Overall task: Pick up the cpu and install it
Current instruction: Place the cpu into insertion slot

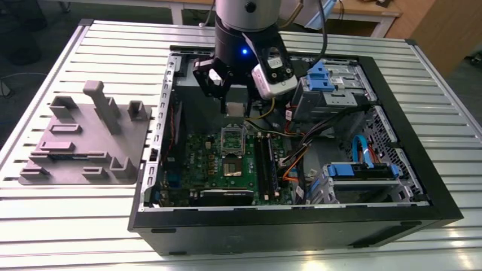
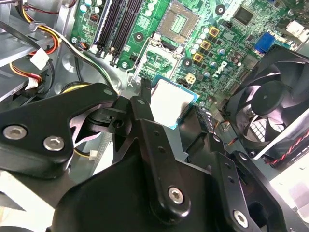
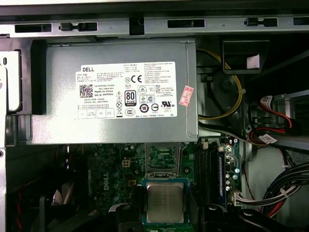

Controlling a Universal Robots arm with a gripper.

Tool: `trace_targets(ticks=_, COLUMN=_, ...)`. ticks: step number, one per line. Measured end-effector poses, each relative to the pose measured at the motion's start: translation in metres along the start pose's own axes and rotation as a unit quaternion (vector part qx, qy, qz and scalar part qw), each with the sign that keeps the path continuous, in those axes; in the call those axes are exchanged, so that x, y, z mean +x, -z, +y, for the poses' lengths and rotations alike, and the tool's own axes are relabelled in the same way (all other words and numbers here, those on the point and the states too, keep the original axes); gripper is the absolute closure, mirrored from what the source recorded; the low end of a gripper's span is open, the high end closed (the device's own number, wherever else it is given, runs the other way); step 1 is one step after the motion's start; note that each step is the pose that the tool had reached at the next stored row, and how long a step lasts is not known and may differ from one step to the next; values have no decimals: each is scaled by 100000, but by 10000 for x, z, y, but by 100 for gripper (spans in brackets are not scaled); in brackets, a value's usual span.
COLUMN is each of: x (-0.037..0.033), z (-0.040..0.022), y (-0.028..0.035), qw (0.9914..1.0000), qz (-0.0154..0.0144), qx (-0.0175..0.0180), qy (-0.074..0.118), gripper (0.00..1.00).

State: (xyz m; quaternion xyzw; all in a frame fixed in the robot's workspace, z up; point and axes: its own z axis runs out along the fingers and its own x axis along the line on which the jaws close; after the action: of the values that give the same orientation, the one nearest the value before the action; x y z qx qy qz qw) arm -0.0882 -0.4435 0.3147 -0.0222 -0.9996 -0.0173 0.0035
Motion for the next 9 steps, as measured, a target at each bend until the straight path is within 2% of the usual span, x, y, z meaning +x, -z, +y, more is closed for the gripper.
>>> trace_targets(ticks=9, x=0, z=-1, y=-21, qw=100000, qz=-4, qx=-4, qy=0, gripper=53)
